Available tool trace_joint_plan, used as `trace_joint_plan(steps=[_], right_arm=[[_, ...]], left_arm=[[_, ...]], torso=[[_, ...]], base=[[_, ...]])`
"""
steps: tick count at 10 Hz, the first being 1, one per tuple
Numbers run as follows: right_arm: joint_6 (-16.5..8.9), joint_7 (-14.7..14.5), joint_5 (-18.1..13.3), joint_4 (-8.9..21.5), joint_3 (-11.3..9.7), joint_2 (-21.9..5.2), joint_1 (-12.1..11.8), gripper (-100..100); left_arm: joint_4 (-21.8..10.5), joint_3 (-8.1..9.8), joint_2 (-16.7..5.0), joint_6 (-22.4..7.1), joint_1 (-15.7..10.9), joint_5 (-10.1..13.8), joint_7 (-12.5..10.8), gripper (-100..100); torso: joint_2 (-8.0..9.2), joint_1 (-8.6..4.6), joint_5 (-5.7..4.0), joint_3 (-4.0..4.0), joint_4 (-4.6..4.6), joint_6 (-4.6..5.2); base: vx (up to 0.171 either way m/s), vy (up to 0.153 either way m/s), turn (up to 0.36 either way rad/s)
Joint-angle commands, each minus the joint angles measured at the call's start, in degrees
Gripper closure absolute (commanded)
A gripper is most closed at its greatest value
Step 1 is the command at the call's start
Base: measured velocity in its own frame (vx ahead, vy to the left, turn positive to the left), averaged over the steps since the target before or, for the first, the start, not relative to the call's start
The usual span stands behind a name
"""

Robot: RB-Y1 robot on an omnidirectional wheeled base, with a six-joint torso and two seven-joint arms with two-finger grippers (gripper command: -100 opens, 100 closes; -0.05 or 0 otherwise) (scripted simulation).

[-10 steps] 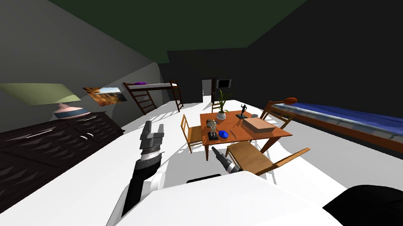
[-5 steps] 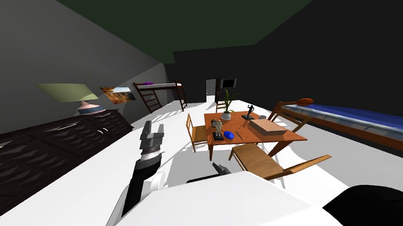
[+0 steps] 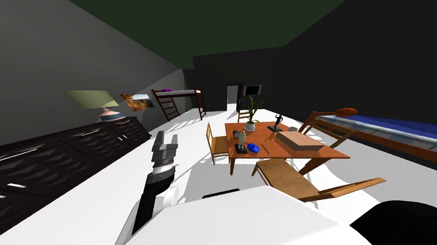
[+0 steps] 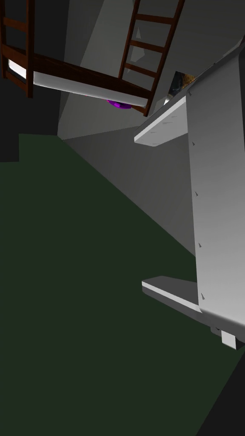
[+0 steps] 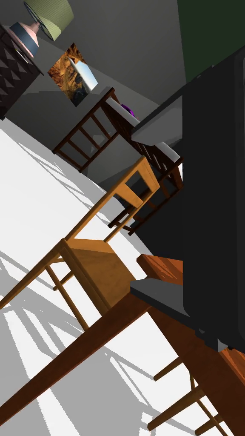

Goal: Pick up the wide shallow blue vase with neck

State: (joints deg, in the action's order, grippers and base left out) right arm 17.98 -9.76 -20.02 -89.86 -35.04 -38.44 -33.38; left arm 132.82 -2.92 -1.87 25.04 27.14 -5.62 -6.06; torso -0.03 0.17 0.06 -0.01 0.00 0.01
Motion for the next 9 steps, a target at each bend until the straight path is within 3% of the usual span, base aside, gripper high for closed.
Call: trace_joint_plan(steps=[1,2,3,6,7,8,9], right_arm=[[-1.0,-0.3,-0.7,0.3,-1.1,-2.0,-0.2,-100],[-0.5,-1.3,-1.9,3.3,-2.4,-4.2,-0.2,-100],[-0.5,-1.3,-1.9,3.4,-2.4,-4.9,-0.2,-100],[0.5,-3.5,-4.2,7.9,-4.7,-10.1,0.0,-100],[0.5,-3.5,-4.2,9.4,-4.7,-10.6,0.0,-100],[1.2,-4.8,-5.2,11.0,-5.6,-13.1,0.3,-100],[1.2,-4.8,-5.2,12.3,-5.6,-13.4,0.3,-100]], left_arm=[[0.0,0.00,0.0,0.0,0.0,0.0,0.0,0],[0.0,0.00,0.0,0.0,0.0,0.0,0.0,0],[0.0,0.00,0.0,0.0,0.0,0.0,0.0,0],[0.0,0.01,0.0,0.0,0.0,0.0,0.0,0],[0.0,0.00,0.0,0.0,0.0,0.0,0.0,0],[0.0,0.01,0.0,0.0,0.0,0.0,0.0,0],[0.0,0.00,0.0,0.0,0.0,0.0,0.0,0]], torso=[[0.00,0.00,0.00,0.00,0.00,0.00],[0.01,-0.04,0.00,0.00,0.00,0.01],[-0.01,-0.04,-0.01,0.00,0.00,-0.01],[-0.06,-0.06,-0.01,-0.03,-0.01,0.01],[-0.12,-0.05,-0.01,-0.06,-0.01,-0.02],[-0.09,-0.09,-0.01,-0.05,-0.02,0.01],[-0.10,-0.11,-0.01,-0.06,-0.02,-0.01]], base=[[0.024,0.045,0.080],[0.028,0.045,0.187],[0.025,0.033,0.068],[0.047,0.046,0.134],[0.045,0.033,0.087],[0.055,0.028,0.173],[0.047,0.013,0.090]])
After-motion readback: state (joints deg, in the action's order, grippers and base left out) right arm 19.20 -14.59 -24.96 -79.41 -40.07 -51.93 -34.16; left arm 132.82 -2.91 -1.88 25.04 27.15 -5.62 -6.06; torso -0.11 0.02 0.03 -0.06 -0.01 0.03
